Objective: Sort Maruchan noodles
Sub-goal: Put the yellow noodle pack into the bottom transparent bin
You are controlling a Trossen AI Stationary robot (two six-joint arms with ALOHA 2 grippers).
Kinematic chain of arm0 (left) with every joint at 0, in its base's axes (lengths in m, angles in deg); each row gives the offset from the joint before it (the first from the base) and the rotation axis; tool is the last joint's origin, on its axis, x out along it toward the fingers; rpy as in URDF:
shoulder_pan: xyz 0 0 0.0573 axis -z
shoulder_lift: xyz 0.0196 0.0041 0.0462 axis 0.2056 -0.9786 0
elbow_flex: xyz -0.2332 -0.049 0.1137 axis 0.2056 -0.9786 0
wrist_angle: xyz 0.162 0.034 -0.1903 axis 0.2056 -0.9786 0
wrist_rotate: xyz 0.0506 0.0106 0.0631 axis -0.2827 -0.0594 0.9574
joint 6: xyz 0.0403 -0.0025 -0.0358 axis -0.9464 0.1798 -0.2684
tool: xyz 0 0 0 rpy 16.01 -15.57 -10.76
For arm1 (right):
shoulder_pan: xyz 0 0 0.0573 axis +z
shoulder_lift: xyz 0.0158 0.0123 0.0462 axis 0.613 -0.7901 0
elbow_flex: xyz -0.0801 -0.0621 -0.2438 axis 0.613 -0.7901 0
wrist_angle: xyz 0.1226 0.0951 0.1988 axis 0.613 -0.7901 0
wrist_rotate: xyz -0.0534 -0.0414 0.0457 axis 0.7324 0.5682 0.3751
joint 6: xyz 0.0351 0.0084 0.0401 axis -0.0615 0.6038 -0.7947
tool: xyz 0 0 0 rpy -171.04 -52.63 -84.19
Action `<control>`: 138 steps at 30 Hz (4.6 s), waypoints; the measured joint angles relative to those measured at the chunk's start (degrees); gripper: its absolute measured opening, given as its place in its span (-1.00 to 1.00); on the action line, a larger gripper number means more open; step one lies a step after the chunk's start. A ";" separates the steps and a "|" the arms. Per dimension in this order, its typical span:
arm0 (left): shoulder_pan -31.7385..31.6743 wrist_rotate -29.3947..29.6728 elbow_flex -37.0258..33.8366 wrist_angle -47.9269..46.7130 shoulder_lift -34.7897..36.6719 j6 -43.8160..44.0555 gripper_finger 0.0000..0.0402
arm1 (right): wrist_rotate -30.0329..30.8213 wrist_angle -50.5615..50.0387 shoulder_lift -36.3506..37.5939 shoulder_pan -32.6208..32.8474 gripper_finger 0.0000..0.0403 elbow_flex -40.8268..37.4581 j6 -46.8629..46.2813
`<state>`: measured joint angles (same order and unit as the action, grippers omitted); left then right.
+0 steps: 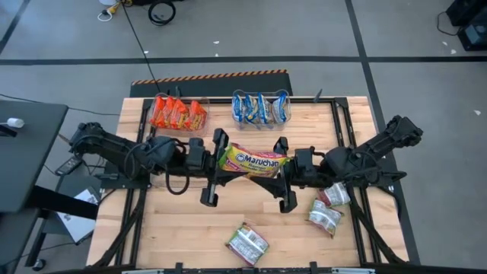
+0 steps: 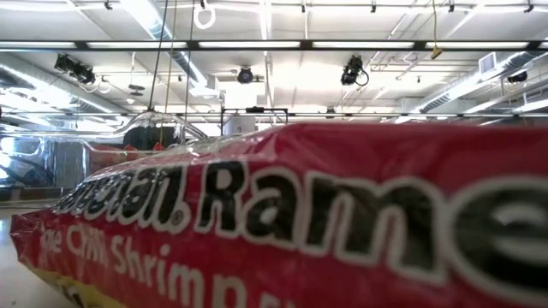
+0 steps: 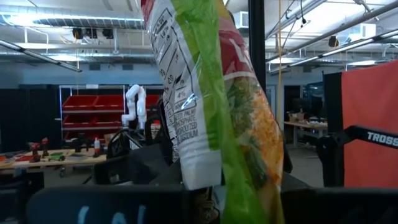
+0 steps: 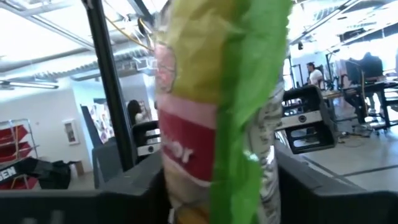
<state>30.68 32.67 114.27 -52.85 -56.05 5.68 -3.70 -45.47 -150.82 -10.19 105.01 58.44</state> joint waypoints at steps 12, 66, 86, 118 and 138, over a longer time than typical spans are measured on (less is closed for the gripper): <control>-0.43 -0.70 0.00 -5.48 1.48 7.42 -0.43 | 0.30 -1.59 0.03 0.00 -0.24 -0.02 0.42; -3.57 -2.45 -0.02 -77.73 2.44 36.31 -0.47 | -8.54 -53.21 6.47 -4.55 0.04 0.00 -23.60; 1.28 7.43 -23.45 -108.70 19.85 106.10 -0.47 | -6.38 -55.53 5.68 -1.83 0.03 0.04 -26.67; -4.35 8.78 -36.93 -93.66 17.79 116.72 -0.47 | -9.00 -54.31 3.87 -1.81 0.02 0.00 -30.46; -4.61 -2.94 -37.59 -93.03 13.00 106.16 -0.21 | -9.29 -55.06 3.87 -0.94 0.02 0.00 -30.55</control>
<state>26.06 29.73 76.67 -145.88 -43.05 111.84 -12.99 -100.53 -146.95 -11.13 105.01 27.88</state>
